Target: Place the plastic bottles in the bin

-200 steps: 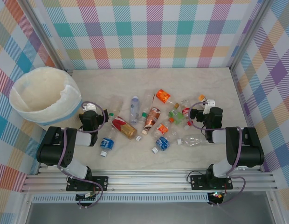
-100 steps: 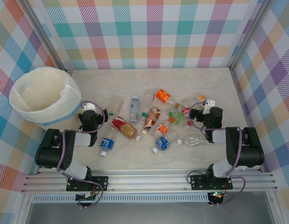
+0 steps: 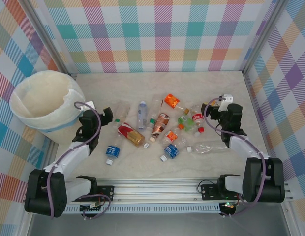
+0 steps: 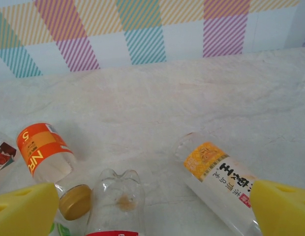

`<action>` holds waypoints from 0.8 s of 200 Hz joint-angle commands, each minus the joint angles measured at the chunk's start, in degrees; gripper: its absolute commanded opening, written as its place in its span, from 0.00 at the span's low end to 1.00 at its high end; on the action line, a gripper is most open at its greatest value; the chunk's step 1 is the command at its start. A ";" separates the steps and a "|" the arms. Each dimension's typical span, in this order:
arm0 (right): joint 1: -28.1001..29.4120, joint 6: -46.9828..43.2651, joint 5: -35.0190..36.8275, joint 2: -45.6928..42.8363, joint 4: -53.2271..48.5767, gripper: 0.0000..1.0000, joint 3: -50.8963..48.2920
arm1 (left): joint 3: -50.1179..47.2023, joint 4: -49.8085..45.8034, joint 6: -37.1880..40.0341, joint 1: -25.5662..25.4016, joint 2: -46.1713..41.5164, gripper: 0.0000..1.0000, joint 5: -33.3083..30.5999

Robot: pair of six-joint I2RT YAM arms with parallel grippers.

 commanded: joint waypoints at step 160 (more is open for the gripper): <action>-8.36 -35.03 -0.10 35.25 -44.94 0.96 37.22 | 4.69 -25.88 -21.90 -0.66 -9.88 1.00 20.90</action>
